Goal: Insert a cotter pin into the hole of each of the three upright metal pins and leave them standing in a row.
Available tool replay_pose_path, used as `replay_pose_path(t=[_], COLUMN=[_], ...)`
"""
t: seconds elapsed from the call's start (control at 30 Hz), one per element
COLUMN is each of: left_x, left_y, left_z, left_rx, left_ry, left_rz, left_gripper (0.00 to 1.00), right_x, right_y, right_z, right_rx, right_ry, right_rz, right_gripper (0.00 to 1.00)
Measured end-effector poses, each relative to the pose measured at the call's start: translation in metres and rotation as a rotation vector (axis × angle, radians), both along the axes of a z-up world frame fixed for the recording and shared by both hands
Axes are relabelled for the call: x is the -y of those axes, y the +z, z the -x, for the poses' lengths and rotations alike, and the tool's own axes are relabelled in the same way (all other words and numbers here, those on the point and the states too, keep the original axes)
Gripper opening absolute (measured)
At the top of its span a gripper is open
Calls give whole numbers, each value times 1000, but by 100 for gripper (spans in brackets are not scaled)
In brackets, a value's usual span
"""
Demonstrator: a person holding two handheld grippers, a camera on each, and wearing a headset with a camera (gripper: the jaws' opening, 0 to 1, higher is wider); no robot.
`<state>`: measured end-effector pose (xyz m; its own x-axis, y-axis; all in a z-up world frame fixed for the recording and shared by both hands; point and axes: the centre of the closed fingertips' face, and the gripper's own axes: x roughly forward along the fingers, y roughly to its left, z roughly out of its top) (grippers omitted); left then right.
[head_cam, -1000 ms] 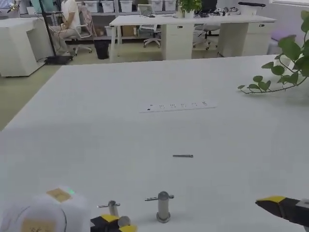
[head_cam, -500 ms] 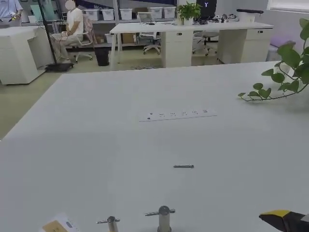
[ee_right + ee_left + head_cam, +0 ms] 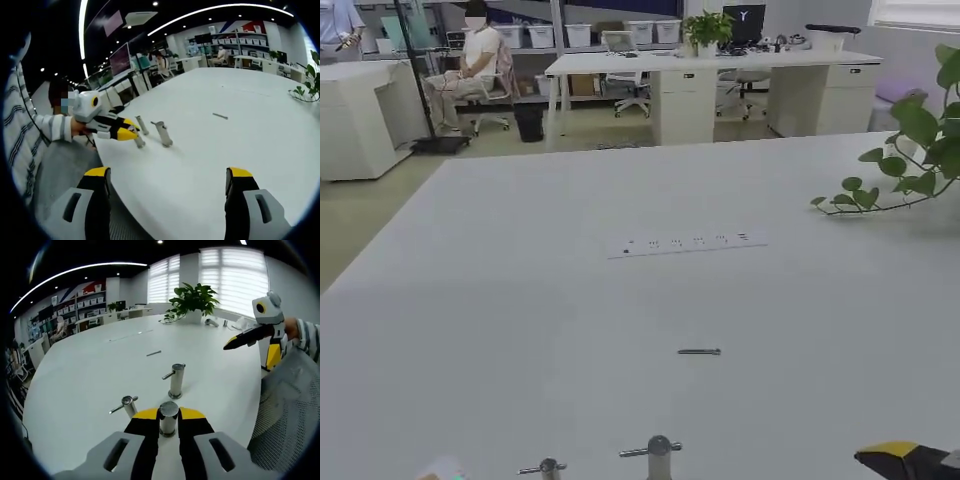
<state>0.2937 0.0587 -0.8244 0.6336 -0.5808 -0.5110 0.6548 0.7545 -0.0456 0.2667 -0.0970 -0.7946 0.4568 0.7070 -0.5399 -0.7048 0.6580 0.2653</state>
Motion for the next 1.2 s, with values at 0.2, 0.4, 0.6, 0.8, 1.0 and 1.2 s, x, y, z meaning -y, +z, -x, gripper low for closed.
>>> replay_pose_path(t=[0.2,0.4,0.6,0.8,1.0,1.2], left_x=[0,7,6,-5,-25,-42], left_y=[0,9,22,42,51,50], left_z=[2,6,7,9,4,6], left_rx=[-22,-29,-17,23,50,40], left_ry=[4,-27,-44,-55,-13,0], left_rz=[19,87,104,130,147,158], left_gripper=[19,29,42,50,69,75], right_x=[0,0,0,-1,3,9], right_y=[0,1,2,3,-2,-2], right_z=[0,3,2,-2,-12,-32], right_rx=[3,13,29,40,33,39], right_ry=[7,24,51,85,137,184], right_rz=[6,30,53,92,153,226], right_gripper=[96,96,96,96,96,96])
